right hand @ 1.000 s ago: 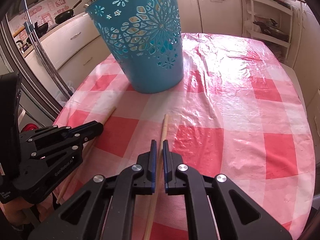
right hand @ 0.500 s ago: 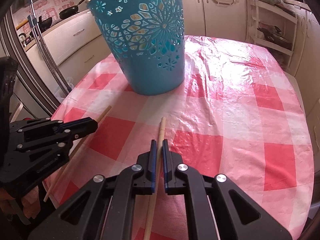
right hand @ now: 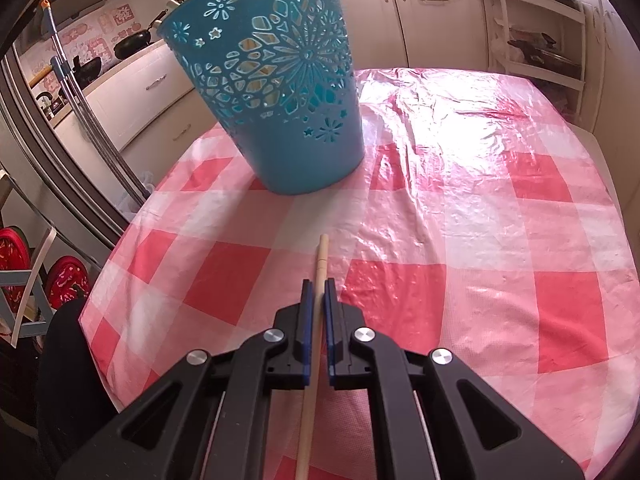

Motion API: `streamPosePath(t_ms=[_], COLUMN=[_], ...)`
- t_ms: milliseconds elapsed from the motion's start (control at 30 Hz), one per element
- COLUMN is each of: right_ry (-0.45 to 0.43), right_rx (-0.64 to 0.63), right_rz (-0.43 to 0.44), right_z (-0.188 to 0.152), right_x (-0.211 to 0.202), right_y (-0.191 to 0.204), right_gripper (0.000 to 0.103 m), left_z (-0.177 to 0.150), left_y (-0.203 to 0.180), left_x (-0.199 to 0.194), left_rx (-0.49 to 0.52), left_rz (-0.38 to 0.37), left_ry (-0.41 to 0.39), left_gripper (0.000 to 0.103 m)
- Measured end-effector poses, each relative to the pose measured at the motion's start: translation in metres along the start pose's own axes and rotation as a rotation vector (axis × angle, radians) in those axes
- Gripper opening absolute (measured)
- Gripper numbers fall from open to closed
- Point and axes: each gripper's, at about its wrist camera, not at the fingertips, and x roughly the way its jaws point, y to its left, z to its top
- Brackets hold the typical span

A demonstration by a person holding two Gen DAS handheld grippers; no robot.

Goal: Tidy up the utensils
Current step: 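Lift the chopstick with the left tool over the basket, then open the left tool to drop the chopstick into the basket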

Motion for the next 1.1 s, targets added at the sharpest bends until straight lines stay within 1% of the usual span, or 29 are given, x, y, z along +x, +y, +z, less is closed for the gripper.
streamPosePath(t_ms=[167, 233, 267, 433, 600, 700, 867, 933, 1100], right_ry=[-0.004, -0.005, -0.005, -0.004, -0.002, -0.001, 0.001, 0.001, 0.015], right_rx=[0.009, 0.01, 0.01, 0.02, 0.03, 0.034, 0.037, 0.034, 0.037], right_rz=[0.013, 0.016, 0.018, 0.032, 0.044, 0.05, 0.053, 0.051, 0.059], right_z=[-0.001, -0.001, -0.001, 0.0, 0.001, 0.001, 0.002, 0.002, 0.003], right_x=[0.0, -0.001, -0.001, 0.0, 0.0, 0.001, 0.001, 0.001, 0.001], right_y=[-0.002, -0.003, -0.003, -0.005, -0.007, -0.008, -0.008, -0.008, -0.009], right_gripper=[0.006, 0.006, 0.006, 0.006, 0.006, 0.006, 0.006, 0.006, 0.006], left_z=[0.032, 0.038, 0.039, 0.029, 0.016, 0.01, -0.002, -0.005, -0.012], left_y=[-0.005, -0.007, -0.008, -0.002, 0.007, 0.011, 0.016, 0.013, 0.014], left_x=[0.034, 0.05, 0.059, 0.102, 0.122, 0.129, 0.13, 0.127, 0.1], left_rx=[-0.038, -0.038, -0.04, -0.077, -0.103, -0.098, -0.082, -0.057, -0.04], left_rz=[0.052, 0.071, 0.078, 0.105, 0.127, 0.134, 0.141, 0.147, 0.148], left_ry=[-0.128, -0.161, -0.165, -0.16, -0.166, -0.153, -0.116, -0.101, -0.078], left_gripper=[0.005, 0.005, 0.005, 0.005, 0.005, 0.005, 0.005, 0.005, 0.005])
